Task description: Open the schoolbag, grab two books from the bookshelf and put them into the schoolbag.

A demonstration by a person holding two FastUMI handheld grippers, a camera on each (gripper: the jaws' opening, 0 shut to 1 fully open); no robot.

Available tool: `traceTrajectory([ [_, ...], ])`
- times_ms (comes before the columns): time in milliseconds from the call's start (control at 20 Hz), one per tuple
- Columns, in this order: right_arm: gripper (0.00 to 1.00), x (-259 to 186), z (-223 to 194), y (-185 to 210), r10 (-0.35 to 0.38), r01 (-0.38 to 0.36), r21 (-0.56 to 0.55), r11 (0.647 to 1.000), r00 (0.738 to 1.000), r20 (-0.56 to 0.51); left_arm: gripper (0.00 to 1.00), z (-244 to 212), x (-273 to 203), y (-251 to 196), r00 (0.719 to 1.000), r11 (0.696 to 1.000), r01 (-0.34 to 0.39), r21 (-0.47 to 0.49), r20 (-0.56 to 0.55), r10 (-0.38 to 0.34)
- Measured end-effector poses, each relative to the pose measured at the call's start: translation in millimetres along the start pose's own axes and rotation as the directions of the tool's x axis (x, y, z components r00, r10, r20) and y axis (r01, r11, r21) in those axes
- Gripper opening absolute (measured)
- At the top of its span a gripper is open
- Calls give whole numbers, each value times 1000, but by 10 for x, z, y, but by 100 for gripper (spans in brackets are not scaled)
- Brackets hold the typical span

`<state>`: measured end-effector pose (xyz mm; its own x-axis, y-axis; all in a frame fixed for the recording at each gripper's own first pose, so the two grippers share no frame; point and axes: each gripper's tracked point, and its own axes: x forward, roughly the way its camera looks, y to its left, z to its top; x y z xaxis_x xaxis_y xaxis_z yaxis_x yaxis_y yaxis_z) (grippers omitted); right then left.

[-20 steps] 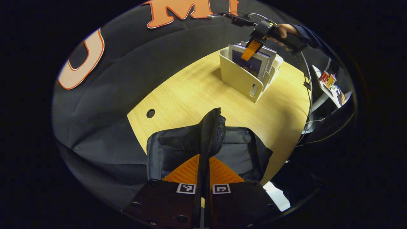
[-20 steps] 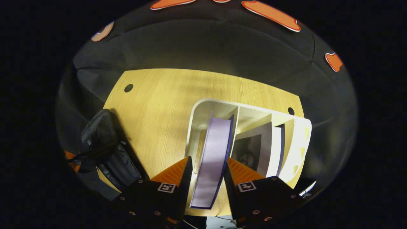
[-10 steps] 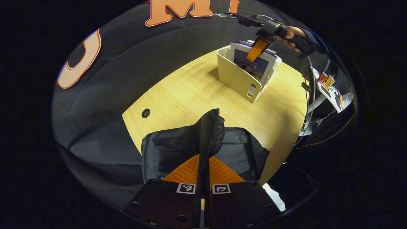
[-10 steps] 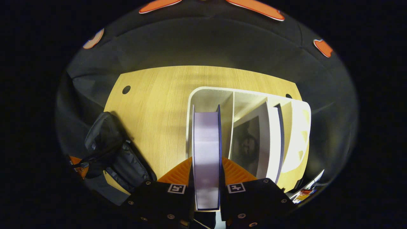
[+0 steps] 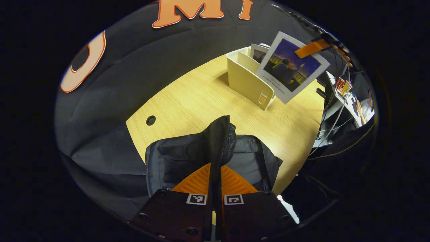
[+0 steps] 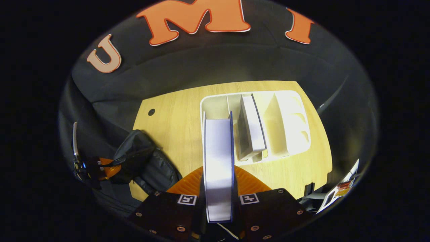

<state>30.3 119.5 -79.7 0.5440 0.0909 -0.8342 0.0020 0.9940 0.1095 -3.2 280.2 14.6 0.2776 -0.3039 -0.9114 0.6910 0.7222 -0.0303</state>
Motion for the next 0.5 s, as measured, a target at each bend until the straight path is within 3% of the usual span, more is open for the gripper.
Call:
traceTrajectory([
  [250, 31, -225, -463, 38, 65, -65, 2, 998, 995, 72, 5, -22, -30, -105, 999, 1000, -29, 9, 15, 29],
  [400, 30, -394, -725, 238, 181, -187, 83, 979, 981, 69, 5, -36, -53, -156, 998, 999, -51, -19, 26, 51],
  [500, 30, -438, -791, 285, 233, -241, 80, 967, 968, 92, 5, -25, -64, -182, 997, 997, -70, -37, 35, 72],
])
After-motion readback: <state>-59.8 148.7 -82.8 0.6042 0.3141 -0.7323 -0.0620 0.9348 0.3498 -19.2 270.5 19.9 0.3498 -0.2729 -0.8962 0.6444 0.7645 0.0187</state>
